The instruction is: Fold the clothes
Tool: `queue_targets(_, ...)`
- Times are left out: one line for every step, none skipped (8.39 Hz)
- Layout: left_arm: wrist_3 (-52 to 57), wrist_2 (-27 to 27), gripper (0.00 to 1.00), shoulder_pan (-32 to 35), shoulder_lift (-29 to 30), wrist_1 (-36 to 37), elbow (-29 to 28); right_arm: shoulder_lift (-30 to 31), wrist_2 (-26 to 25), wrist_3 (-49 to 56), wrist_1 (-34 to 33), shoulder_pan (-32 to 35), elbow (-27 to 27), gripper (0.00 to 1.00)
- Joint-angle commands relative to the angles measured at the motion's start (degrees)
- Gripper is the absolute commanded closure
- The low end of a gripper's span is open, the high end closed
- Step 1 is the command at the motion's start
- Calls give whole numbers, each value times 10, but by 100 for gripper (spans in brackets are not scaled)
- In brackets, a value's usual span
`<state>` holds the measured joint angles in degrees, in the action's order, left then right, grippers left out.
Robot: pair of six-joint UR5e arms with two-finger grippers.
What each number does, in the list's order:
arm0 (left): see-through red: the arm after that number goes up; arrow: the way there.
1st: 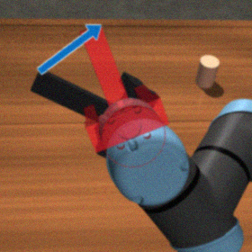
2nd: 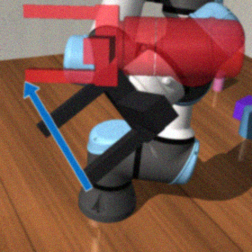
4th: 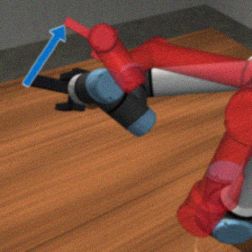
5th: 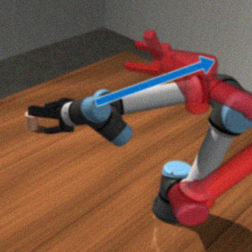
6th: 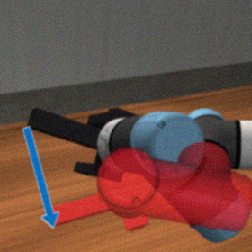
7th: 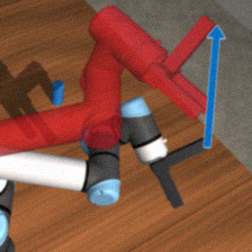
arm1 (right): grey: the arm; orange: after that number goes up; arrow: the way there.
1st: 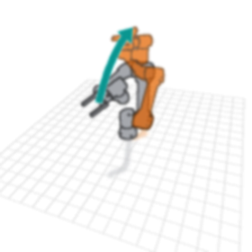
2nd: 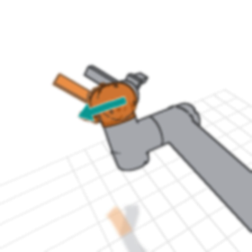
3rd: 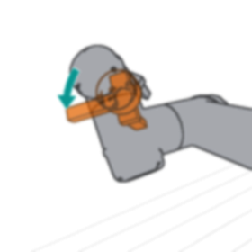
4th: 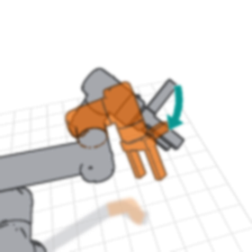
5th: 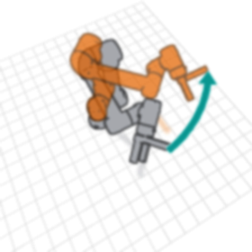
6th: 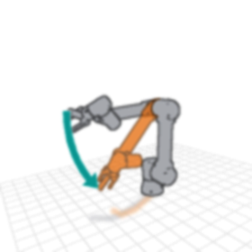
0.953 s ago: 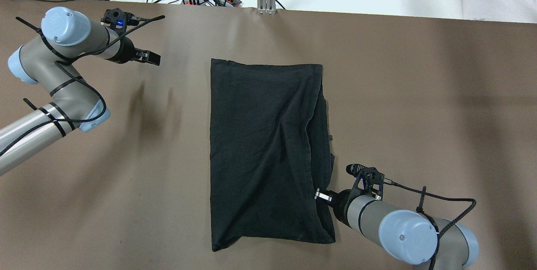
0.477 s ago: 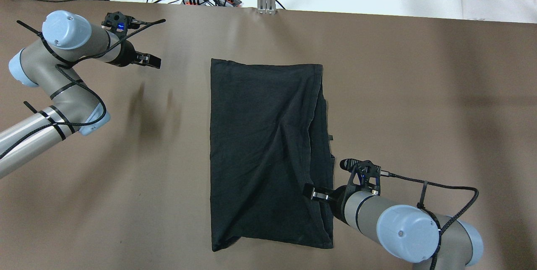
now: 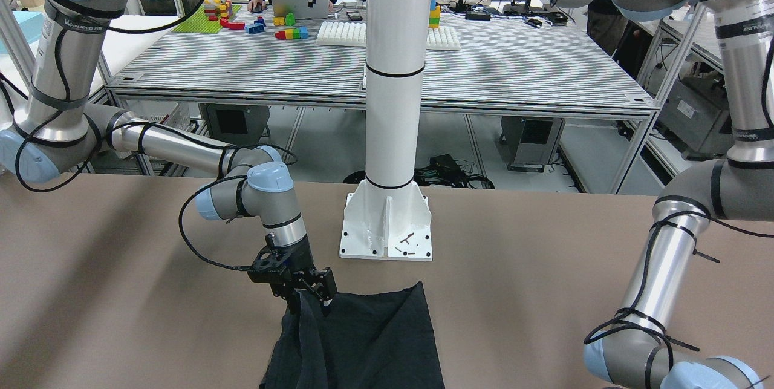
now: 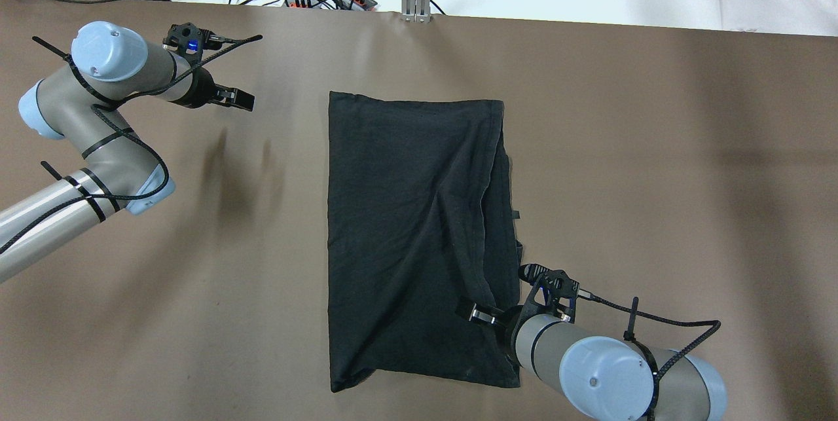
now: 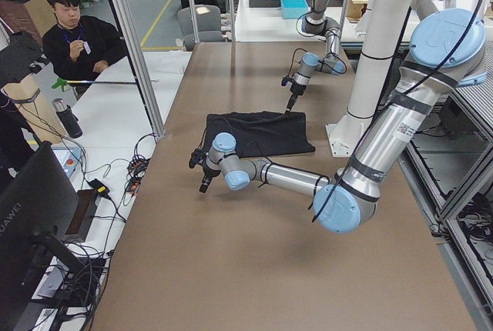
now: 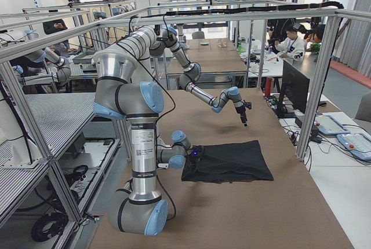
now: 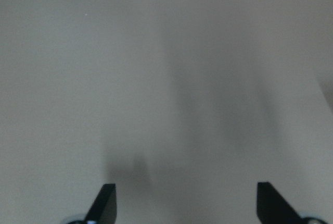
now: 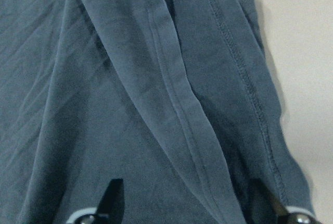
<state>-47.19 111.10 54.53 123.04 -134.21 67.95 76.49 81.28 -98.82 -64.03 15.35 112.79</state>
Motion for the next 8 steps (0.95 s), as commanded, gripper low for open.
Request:
queue_targets(0,0,5,0,1,0,0,2,-10,-13,21,-4,-18,40)
queue_targets(0,-1,5,0,1,0,0,2,-10,-9,21,-4,-17,42)
queue_targets(0,-1,5,0,1,0,0,4,-10,-8,21,-4,-18,43)
queue_targets(0,-1,5,0,0,-1,0,4,-10,-8,21,-4,-17,55)
queue_targets(0,-1,5,-1,0,0,0,4,-9,-7,21,-4,-17,68)
queue_targets(0,-1,5,-1,0,0,0,4,-9,-5,21,-4,-16,80)
queue_targets(0,-1,5,0,0,0,1,5,-9,-4,21,-3,-15,90)
queue_targets(0,-1,5,0,0,0,1,6,-8,-3,21,-2,-13,96)
